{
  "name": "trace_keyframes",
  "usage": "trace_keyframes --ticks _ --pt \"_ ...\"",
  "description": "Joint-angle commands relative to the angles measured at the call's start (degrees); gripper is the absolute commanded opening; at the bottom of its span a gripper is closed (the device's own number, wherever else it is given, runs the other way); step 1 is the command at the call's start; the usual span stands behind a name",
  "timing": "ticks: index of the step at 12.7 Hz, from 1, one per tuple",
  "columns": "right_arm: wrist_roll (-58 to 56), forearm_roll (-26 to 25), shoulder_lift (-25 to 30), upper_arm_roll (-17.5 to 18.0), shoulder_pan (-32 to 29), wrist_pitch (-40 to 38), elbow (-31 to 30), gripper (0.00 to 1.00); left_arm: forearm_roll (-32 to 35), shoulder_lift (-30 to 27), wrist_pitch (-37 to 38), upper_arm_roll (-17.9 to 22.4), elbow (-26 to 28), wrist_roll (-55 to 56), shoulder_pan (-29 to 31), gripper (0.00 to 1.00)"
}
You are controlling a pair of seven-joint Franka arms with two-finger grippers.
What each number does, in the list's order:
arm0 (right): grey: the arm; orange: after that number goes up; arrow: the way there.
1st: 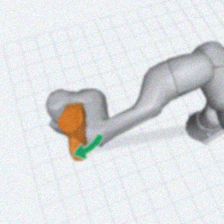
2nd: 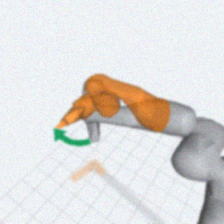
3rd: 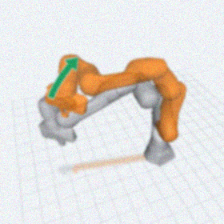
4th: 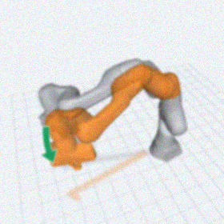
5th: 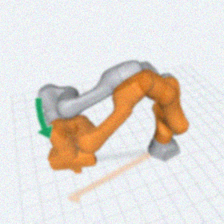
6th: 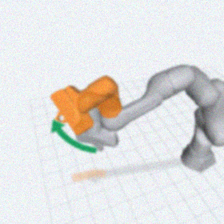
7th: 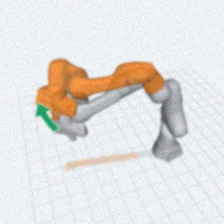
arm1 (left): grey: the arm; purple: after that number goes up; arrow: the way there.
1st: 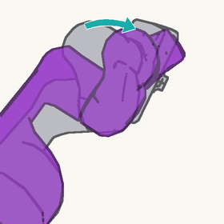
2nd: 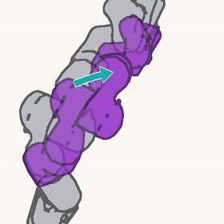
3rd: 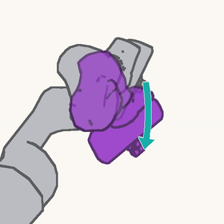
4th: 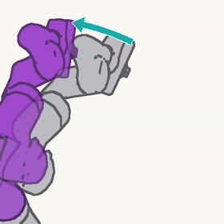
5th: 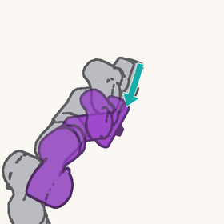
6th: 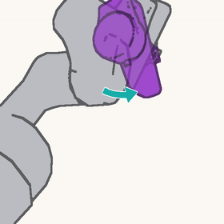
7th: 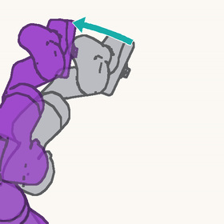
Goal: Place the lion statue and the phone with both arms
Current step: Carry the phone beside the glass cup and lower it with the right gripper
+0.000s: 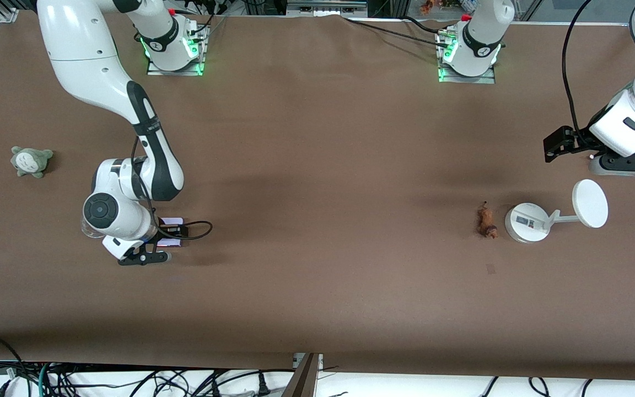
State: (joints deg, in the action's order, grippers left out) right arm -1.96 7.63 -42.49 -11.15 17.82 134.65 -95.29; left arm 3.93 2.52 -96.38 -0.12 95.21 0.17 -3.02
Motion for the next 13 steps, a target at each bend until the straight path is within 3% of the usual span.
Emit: trace_keyframes --ticks 1,2,6,13 --pt "-0.94 1.34 0.13 0.08 -0.07 0.97 0.01 0.72 -1.47 0.73 1.37 0.3 -1.79 0.1 -0.24 1.0" --pt "-0.59 1.34 0.39 0.08 -0.07 0.88 0.02 0.99 -1.39 0.73 1.37 0.3 -1.79 0.1 -0.24 1.0" --pt "-0.68 1.42 3.98 0.08 0.02 -4.37 0.63 1.0 -1.47 0.73 1.37 0.3 -1.87 0.1 -0.24 1.0" --pt "5.37 1.34 18.47 -0.18 0.02 -32.47 8.79 1.0 -1.47 0.73 1.37 0.3 -1.79 0.1 -0.24 1.0"
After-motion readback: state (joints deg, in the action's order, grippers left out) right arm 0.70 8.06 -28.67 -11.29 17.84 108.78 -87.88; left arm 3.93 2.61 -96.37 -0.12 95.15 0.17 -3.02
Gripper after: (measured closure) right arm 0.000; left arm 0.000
